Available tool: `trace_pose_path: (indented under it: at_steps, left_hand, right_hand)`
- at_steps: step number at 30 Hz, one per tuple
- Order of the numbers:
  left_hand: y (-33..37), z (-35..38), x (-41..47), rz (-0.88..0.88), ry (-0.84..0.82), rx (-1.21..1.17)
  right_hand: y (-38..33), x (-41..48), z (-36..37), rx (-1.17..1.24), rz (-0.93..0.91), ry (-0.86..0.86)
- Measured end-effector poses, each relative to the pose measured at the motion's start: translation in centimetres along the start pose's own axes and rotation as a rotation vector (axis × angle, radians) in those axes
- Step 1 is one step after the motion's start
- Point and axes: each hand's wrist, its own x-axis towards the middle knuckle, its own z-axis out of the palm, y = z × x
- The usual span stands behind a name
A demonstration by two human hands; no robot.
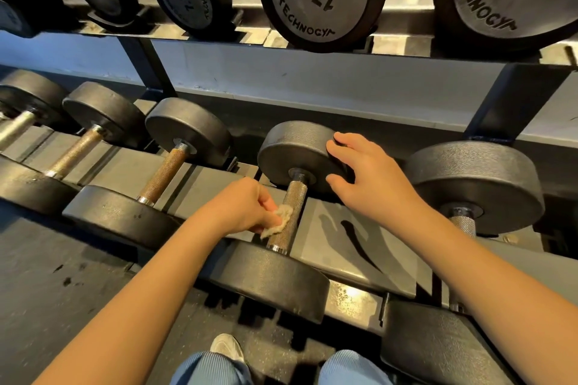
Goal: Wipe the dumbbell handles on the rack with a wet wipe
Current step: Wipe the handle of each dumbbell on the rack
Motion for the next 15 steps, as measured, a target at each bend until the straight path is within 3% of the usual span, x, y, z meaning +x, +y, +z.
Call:
trace_pose_path:
  at_steps: [6, 8, 12, 15]
  left_hand:
    - [1.8, 0.7, 1.6, 0.000, 0.275, -0.080]
    - [1.7, 0.7, 1.6, -0.014, 0.250, -0.065]
    - [0.8, 0.5, -0.4, -0.058, 0.050, 0.038]
    - [1.0, 0.7, -0.6, -0.093, 0.081, 0.102]
  right_hand:
    - [-0.1, 0.0, 0.2, -0.013, -0.006, -0.002]
    - [-0.1, 0.0, 0.2, -0.011, -0.001, 0.001]
    - [-0.1, -0.1, 0.3, -0.016, -0.001, 0.004]
    - [-0.1, 0.0, 0.3, -0.013, -0.005, 0.002]
